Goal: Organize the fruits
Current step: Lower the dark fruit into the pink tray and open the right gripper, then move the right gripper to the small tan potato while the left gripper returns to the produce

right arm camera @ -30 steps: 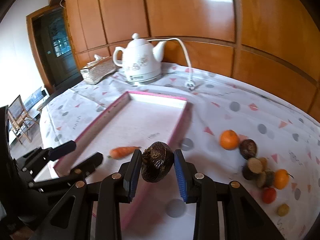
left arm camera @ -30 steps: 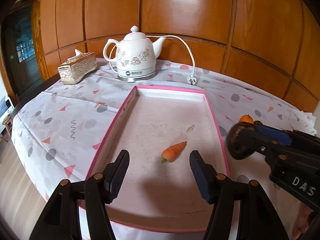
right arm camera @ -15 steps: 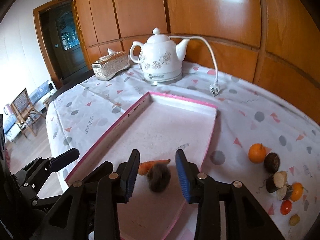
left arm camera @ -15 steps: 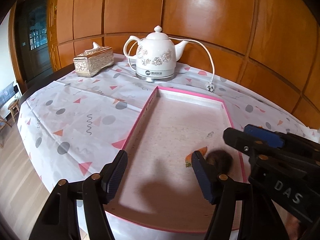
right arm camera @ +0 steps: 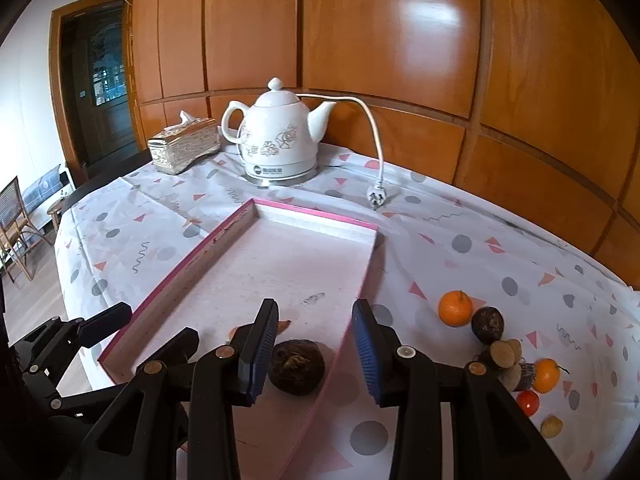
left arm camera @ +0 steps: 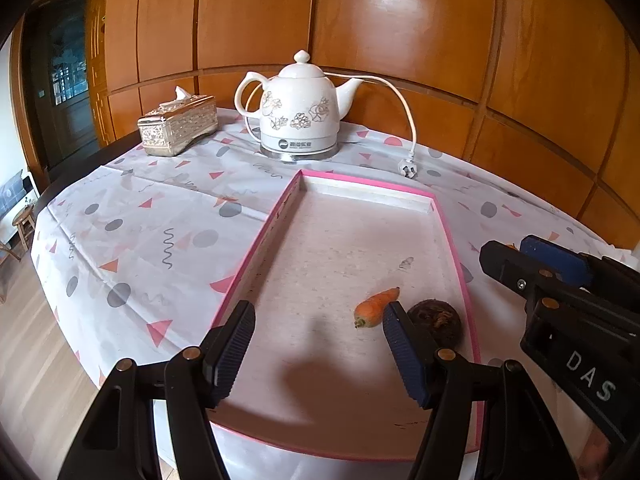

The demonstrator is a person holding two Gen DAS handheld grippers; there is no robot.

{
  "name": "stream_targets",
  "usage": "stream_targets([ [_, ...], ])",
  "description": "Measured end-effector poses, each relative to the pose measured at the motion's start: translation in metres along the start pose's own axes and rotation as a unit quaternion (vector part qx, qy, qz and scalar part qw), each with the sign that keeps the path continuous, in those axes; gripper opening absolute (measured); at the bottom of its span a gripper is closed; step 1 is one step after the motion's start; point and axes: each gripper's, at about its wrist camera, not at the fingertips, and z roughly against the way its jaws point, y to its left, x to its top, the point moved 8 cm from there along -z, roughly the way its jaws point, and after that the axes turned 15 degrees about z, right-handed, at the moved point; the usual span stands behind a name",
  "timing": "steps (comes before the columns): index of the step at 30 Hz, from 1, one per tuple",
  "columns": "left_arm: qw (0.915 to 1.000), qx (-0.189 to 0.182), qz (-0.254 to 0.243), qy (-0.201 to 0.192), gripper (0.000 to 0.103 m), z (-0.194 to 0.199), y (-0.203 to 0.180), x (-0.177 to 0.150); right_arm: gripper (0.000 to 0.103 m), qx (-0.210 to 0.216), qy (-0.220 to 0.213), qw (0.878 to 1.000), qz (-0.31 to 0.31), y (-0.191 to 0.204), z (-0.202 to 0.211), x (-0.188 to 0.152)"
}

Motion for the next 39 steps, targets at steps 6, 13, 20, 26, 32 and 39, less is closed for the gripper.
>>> stream_targets([
  [6,0.9999,-0.004,-0.011,0.0,0.067,0.002,-0.008,-0.003,0.039,-0.012,0.0,1.0,-0.013,-0.011,0.004,-0.006],
  [13,0.9996,-0.011,-0.024,0.001,0.068,0.005,-0.019,-0.006,0.039,-0.028,0.0,0.999,-0.024,-0.025,0.009,-0.014],
  [20,0.9991,-0.018,-0.038,0.002,0.068,0.007,-0.032,-0.01,0.039,-0.041,0.0,0.999,-0.035,-0.04,0.012,-0.021],
  [26,0.9983,-0.027,-0.052,0.005,0.069,0.009,-0.044,-0.014,0.039,-0.05,0.003,0.998,-0.046,-0.053,0.014,-0.031],
  [32,0.9961,-0.045,-0.074,0.015,0.069,0.009,-0.063,-0.02,0.039,-0.065,0.016,0.996,-0.06,-0.07,0.013,-0.048],
  [39,0.9898,-0.077,-0.117,0.028,0.069,0.006,-0.104,-0.034,0.039,-0.096,0.039,0.99,-0.096,-0.107,0.015,-0.084],
])
